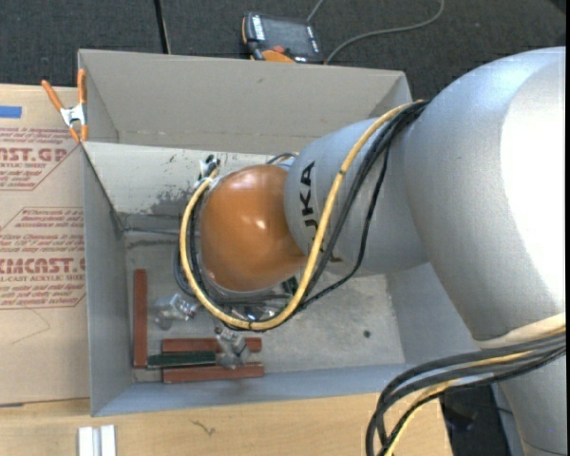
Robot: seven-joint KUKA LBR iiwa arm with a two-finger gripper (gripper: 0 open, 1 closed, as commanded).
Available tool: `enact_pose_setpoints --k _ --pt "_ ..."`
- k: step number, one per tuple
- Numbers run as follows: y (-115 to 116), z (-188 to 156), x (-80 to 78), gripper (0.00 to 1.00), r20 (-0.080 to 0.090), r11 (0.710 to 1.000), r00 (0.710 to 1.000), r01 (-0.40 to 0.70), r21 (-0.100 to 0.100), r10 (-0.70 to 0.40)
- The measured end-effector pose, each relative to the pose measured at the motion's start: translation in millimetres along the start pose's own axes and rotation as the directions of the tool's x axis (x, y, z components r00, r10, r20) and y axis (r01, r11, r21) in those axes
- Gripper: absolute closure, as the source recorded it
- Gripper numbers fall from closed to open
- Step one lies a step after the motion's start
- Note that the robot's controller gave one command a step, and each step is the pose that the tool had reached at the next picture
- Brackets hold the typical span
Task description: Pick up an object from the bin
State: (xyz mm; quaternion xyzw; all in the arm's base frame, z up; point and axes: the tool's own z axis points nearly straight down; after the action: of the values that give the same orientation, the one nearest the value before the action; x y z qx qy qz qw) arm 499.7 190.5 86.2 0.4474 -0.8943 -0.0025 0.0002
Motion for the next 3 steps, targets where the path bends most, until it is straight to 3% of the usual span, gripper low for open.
enact_pose_setpoints --k 1,2,3 --pt "-19.7 2.0 54.0 0.00 0.002 0.994 0.994 0.113 0.007 -0.113" --pt "-21.9 13.1 55.2 0.00 0.010 0.985 0.985 0.174 0.013 -0.174" --pt "-37.7 14.7 67.0 0.00 0.004 0.974 0.974 0.225 0.008 -0.225"
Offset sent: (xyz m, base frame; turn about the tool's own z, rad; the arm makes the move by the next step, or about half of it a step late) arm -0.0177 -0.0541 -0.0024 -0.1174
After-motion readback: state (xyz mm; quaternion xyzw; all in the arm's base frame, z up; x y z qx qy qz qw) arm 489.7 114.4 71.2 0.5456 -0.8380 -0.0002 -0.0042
